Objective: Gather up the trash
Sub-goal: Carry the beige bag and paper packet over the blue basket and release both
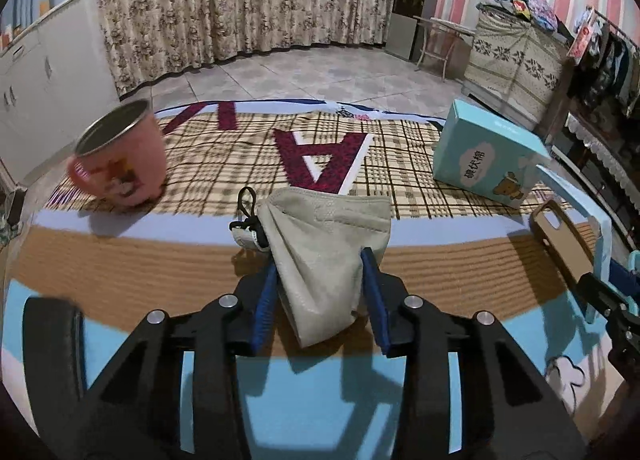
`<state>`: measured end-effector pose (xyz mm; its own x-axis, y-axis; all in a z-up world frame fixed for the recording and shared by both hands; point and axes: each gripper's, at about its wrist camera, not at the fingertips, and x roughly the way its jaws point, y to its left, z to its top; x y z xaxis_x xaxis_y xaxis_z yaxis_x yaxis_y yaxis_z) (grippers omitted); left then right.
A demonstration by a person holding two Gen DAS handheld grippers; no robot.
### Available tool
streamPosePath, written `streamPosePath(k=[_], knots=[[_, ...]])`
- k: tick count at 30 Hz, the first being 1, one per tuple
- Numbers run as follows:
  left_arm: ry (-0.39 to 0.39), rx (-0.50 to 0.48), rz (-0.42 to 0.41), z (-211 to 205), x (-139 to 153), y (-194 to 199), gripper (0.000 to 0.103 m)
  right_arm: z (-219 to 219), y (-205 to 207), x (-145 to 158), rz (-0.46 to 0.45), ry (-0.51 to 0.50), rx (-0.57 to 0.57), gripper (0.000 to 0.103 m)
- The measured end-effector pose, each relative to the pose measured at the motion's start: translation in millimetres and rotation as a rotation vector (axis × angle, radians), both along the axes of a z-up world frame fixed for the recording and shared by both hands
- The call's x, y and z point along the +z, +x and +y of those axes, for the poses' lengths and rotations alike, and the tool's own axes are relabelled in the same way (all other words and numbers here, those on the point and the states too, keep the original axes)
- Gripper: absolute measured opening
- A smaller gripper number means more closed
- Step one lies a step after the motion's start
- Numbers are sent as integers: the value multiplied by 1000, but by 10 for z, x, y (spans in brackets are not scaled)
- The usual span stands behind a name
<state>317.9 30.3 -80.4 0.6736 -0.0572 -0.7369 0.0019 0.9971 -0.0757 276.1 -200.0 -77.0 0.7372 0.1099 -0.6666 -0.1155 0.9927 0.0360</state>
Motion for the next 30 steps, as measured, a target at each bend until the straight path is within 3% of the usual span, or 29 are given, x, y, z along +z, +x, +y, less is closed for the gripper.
streamPosePath(k=[13,21,30], knots=[[67,-23,-66,-113,406,-720,39,-196,-675,250,-34,10,-42,50],[71,-65,-117,-443,613,-1041,39,-829,-1082,449,-73,-5,-155,50],[42,-176,-158,-1208,754,-1271,39,-1669,-1514,547,-81,-30,-285,50]])
